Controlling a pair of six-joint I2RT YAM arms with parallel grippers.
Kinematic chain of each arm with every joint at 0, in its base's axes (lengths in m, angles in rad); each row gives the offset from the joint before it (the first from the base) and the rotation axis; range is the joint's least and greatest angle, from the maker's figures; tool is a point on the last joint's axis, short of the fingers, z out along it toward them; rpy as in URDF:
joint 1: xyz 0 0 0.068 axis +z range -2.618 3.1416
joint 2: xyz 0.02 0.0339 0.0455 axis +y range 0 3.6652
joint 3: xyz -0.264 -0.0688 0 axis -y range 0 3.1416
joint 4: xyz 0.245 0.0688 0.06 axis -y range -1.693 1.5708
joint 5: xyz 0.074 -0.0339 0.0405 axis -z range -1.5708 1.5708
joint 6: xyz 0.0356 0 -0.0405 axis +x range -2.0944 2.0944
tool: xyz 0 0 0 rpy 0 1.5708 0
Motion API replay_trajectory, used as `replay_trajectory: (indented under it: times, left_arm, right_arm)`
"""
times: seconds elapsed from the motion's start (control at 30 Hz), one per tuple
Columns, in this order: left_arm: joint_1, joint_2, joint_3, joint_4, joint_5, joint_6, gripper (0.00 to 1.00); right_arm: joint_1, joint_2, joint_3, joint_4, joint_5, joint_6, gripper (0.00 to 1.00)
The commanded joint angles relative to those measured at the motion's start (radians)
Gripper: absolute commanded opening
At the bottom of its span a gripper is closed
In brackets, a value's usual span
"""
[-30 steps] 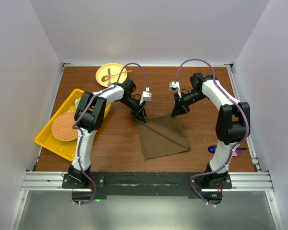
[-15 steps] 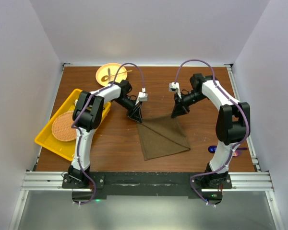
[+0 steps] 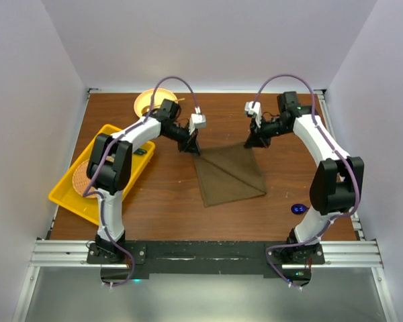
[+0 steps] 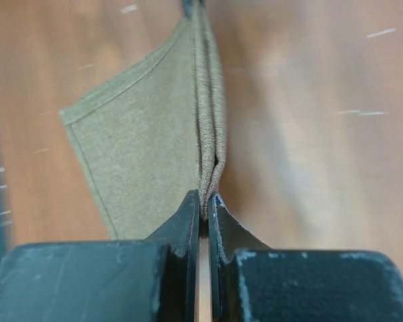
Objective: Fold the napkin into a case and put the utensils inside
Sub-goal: Turn over the upper triangle folded napkin at the center of the board.
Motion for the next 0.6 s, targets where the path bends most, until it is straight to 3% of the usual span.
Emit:
replay_trajectory:
  times: [0.0,0.17,0.23,0.37,0.47,0.57]
  left_arm:
    - [0.024,-0.082,0.075,0.341,-0.239,-0.22,0.0]
    - [-0.002,-0.143,0.097,0.635,-0.572,-0.22,0.0]
    - [-0.004,-0.169,0.063,0.738,-0.617,-0.184,0.0]
    - [-0.027,-0.247,-0.105,0.903,-0.718,-0.059,0.0]
    - [-0.054,-0.304,-0.282,1.002,-0.728,0.063,0.0]
    - [-0.093,-0.347,-0.464,1.074,-0.74,0.166,0.0]
  right_arm:
    - [-0.056,-0.101,-0.011,0.392,0.098,0.113,0.0]
    - [-0.116,-0.109,-0.003,0.84,0.153,0.168,0.0]
    - [-0.121,-0.121,-0.034,0.928,0.135,0.13,0.0]
    - [-0.121,-0.186,-0.201,1.124,0.033,-0.064,0.0]
    - [-0.113,-0.244,-0.371,1.172,-0.023,-0.244,0.0]
    - [-0.101,-0.294,-0.598,1.169,-0.095,-0.57,0.0]
